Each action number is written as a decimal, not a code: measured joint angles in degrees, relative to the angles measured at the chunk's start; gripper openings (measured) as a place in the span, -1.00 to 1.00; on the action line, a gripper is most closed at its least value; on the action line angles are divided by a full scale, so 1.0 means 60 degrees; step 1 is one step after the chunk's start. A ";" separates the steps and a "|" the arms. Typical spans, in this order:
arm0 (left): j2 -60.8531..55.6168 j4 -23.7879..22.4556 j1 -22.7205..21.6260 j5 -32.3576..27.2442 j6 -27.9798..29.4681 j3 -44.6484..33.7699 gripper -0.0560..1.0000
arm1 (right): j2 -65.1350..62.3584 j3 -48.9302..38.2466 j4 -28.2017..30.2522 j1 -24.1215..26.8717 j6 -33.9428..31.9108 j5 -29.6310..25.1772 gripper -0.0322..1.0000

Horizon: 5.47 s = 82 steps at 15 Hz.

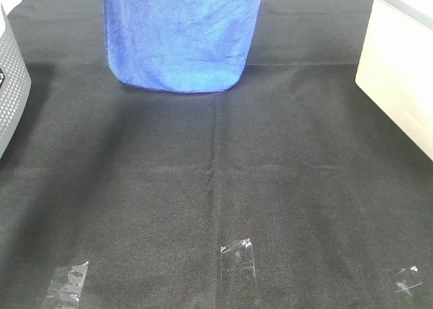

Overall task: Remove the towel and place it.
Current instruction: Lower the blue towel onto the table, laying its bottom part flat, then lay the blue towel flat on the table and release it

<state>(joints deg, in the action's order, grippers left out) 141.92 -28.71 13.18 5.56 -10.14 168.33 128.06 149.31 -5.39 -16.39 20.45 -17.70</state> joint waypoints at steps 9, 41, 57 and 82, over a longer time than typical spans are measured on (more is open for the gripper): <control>-0.2168 0.0334 0.1394 -0.8881 0.0248 0.0010 -0.89 | -0.1805 0.0000 -0.1490 0.0000 0.0229 -0.4727 -0.94; -1.0313 0.3199 0.2645 -1.2615 0.1795 -1.1851 -0.89 | -0.7353 -0.9291 -0.3906 -0.0010 -0.0497 -0.8699 -0.94; -1.5441 0.7257 0.2655 -1.2395 0.2149 -1.9079 -0.89 | -1.1144 -1.6539 -0.5118 -0.0019 -0.0602 -0.8642 -0.94; -1.1345 0.9005 0.2655 -1.2099 0.0630 -2.1801 -0.89 | -0.8709 -1.9376 -0.4641 -0.0019 -0.0563 -0.8604 -0.94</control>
<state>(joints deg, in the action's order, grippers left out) 73.85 25.32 29.11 -67.04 -6.36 37.53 75.80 33.06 -33.23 -16.50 17.07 -69.33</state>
